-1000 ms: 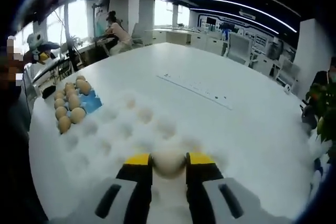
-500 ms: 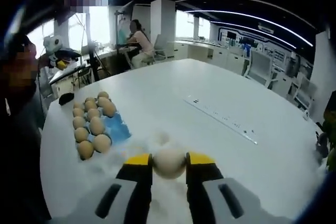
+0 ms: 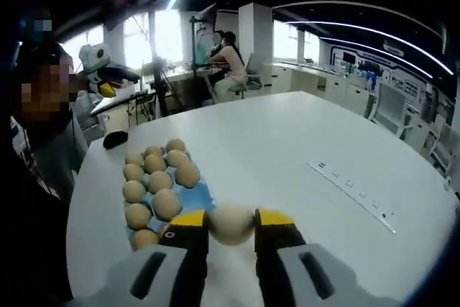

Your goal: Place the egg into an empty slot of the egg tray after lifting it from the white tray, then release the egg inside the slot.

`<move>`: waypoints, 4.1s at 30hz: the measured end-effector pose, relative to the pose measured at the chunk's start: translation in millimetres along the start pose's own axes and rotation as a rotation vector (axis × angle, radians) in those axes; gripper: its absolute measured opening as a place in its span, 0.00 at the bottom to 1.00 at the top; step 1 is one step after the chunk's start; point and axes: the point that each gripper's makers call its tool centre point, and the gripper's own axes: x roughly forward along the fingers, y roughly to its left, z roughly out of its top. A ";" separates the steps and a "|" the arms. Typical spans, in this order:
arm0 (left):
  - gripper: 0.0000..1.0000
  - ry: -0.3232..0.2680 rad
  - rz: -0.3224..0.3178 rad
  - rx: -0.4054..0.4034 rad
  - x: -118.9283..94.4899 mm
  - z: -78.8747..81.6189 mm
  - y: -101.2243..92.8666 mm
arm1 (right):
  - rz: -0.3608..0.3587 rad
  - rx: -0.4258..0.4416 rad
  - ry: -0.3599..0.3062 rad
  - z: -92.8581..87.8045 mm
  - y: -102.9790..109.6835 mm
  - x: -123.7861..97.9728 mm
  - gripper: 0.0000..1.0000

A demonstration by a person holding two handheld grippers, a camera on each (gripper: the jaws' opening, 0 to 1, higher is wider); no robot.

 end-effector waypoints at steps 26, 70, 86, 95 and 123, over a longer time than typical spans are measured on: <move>0.50 -0.004 0.005 -0.005 -1.9 -1.0 4.9 | 0.152 -0.035 0.091 -4.4 36.8 77.6 0.24; 0.49 0.000 -0.004 -0.004 -1.6 -2.1 2.6 | 0.183 -0.094 0.121 -15.6 41.8 86.3 0.26; 0.49 -0.005 0.014 -0.006 -6.3 0.5 6.5 | 0.152 -0.070 -0.022 3.7 42.5 75.0 0.47; 0.49 -0.012 0.010 -0.002 -4.0 3.2 4.8 | 0.111 -0.077 -0.025 0.2 36.9 64.7 0.33; 0.49 -0.011 0.006 -0.007 0.0 2.5 1.5 | -0.157 0.091 -0.018 -66.8 -34.8 -44.2 0.31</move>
